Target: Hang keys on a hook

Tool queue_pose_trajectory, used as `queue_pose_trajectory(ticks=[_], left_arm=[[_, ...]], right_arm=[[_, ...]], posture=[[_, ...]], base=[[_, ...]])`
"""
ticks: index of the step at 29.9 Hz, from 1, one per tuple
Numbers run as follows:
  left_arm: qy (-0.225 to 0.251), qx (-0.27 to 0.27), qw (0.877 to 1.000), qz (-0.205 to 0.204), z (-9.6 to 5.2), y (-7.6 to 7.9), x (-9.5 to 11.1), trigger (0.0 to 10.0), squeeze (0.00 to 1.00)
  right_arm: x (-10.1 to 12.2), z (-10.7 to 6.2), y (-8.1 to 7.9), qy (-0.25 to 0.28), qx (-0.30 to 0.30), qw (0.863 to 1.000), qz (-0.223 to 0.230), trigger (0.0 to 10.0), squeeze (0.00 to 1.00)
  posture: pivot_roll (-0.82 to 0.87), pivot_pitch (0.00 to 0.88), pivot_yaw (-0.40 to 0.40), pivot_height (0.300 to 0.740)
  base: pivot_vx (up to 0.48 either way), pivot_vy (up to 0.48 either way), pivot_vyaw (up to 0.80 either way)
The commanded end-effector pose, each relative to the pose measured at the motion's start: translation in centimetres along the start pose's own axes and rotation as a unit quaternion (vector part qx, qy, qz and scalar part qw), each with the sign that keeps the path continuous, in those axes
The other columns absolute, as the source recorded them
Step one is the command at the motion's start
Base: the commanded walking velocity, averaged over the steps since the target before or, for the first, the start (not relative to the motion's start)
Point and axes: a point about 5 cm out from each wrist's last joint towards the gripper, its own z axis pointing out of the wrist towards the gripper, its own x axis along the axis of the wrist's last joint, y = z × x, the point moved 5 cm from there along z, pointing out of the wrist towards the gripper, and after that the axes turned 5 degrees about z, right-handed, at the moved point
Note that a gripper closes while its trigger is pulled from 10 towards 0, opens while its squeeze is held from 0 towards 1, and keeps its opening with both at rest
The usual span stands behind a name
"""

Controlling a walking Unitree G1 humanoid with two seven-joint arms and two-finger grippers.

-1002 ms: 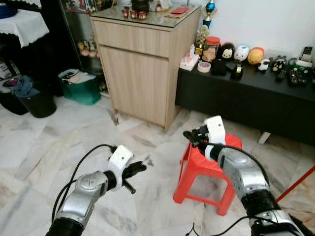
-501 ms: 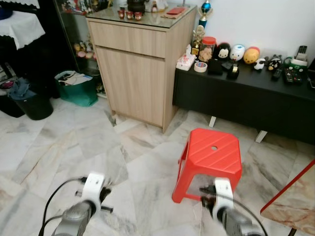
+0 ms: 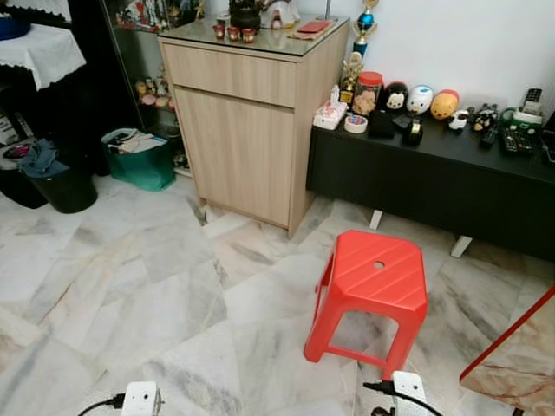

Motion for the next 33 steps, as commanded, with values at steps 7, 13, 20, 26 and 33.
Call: queue_pose_trajectory(ticks=[7, 13, 20, 26, 33], left_arm=[[-0.004, 0.006, 1.000, -0.011, -0.1, 0.4, -0.8, 10.0, 0.00], [-0.007, 0.001, 1.000, -0.005, 0.0, 0.7, -0.8, 10.0, 0.00], [-0.010, 0.000, 1.000, 0.009, -0.1, 0.6, -1.0, 10.0, 0.00], [-0.013, -0.004, 1.000, 0.014, -0.1, 0.9, -1.3, 10.0, 0.00], [-0.015, -0.006, 1.000, 0.015, -0.1, 0.9, -1.4, 10.0, 0.00]], right_arm=[[1.1, 0.0, -0.1, 0.016, 0.003, 1.000, -0.008, 10.0, 0.00], [0.7, 0.0, 0.3, 0.005, -0.005, 1.000, -0.021, 10.0, 0.00], [-0.2, -0.1, 0.9, -0.017, -0.011, 1.000, -0.011, 10.0, 0.00], [0.2, -0.1, 1.6, -0.008, -0.022, 1.000, 0.002, 10.0, 0.00], [0.9, -0.1, 1.5, 0.002, -0.019, 0.999, 0.027, 10.0, 0.00]], posture=[[0.03, 0.000, -0.036, 0.740], [0.01, 0.000, -0.021, 0.740], [0.02, 0.000, -0.021, 0.740], [0.01, 0.000, -0.021, 0.740], [0.01, 0.000, -0.020, 0.740]], base=[[0.000, 0.000, 0.00], [0.000, 0.000, 0.00], [0.000, -0.167, -0.34], [0.000, -0.350, -0.64], [0.000, -0.291, 0.00]])
